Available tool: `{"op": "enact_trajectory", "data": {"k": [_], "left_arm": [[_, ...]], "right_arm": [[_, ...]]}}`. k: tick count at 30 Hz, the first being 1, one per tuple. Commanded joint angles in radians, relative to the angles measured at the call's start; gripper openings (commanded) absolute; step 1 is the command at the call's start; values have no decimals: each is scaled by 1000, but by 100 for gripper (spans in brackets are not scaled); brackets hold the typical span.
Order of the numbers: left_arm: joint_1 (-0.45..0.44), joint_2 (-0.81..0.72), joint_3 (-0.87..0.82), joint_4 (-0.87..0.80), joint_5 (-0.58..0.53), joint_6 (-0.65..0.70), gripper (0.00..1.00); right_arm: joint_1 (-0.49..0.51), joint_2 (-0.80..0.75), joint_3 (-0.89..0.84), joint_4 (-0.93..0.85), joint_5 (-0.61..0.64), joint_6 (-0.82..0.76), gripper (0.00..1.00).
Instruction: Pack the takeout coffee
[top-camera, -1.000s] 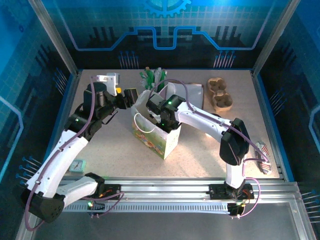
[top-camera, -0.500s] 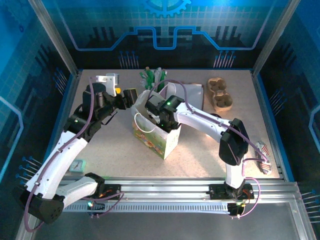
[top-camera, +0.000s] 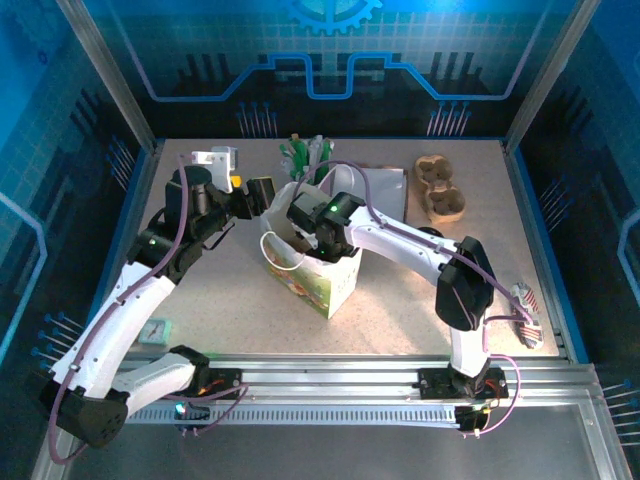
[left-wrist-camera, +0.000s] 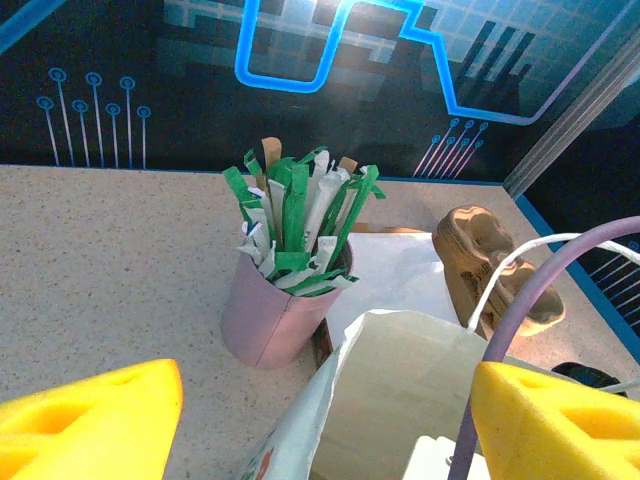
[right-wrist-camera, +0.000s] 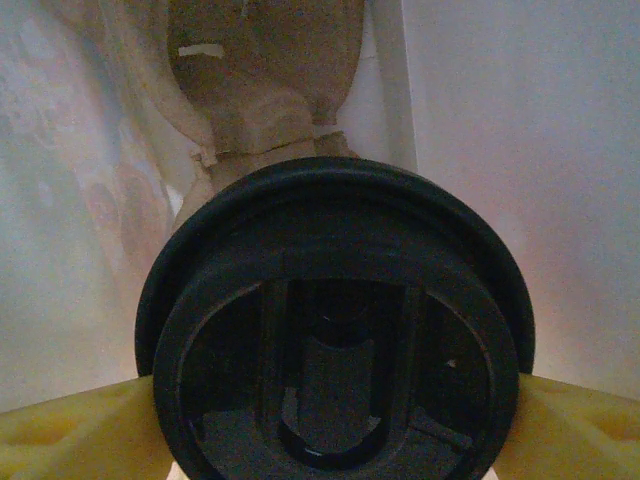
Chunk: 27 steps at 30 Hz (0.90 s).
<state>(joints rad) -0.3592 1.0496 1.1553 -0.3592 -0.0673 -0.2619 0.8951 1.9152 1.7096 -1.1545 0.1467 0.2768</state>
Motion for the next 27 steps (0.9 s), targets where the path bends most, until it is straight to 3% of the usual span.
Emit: {"op": "enact_trajectory", "data": {"k": [1, 9, 14, 27], "left_arm": [[8, -13, -12, 31, -13, 3, 77], [10, -11, -11, 29, -13, 4, 77], [9, -13, -12, 29, -13, 3, 78], [9, -17, -13, 32, -12, 4, 78]], "right_arm": [[36, 98, -60, -51, -49, -1, 84], [44, 77, -34, -76, -32, 2, 89], [45, 62, -20, -93, -17, 2, 100], [82, 8, 129, -197, 69, 4, 100]]}}
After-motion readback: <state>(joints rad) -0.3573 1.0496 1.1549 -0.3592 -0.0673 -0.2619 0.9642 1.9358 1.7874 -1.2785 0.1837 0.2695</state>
